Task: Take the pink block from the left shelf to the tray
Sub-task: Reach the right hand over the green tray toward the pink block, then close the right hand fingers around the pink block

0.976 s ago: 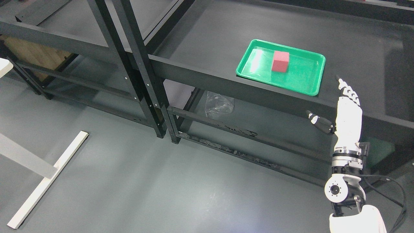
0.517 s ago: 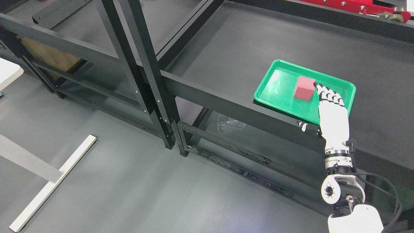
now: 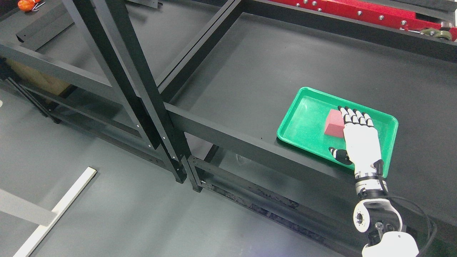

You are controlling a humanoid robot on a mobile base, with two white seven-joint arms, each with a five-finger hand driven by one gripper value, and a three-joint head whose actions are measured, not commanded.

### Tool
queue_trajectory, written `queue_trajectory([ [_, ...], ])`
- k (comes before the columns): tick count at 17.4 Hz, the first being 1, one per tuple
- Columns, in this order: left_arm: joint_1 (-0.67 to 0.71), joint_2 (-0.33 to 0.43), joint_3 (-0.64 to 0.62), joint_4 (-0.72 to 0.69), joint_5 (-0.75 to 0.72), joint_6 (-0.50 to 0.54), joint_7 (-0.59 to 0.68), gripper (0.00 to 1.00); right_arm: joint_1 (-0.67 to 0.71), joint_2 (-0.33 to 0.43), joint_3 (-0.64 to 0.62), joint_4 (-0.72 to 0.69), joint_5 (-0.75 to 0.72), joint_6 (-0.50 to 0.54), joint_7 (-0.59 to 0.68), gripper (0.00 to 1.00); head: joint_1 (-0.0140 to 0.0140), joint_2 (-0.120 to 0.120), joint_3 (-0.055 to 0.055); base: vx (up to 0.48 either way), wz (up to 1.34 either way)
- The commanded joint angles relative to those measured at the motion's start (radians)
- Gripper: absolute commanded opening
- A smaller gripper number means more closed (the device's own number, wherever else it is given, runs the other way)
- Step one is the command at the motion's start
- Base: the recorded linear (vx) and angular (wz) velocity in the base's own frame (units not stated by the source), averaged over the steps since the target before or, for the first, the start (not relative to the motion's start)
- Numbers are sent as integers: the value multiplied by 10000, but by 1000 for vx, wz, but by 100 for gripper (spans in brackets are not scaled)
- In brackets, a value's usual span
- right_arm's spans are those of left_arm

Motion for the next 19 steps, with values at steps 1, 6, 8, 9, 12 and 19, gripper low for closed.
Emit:
queue_trajectory([
  [1,-322,174,0,-175,0,-8,0,100,-40,-65,-53,389,355,97,215,99,0,0,0,209,-65],
  [6,-322,174,0,-175,-15,-8,0,100,-131,-127,-114,788,355,112,950,99,0,0,0,193,-35],
  [8,-322,174,0,-175,0,-8,0,100,-162,-203,-114,895,385,97,1348,98,0,0,0,187,-42],
  [9,-322,174,0,-175,0,-8,0,100,-223,-234,-114,1063,385,97,1593,98,0,0,0,178,-47],
  [12,-322,174,0,-175,0,-8,0,100,-407,-387,-114,1555,386,97,1856,98,0,0,0,148,-27],
  [19,-322,174,0,-175,0,-8,0,100,-454,-510,-99,1969,370,81,2209,97,0,0,0,67,-5],
])
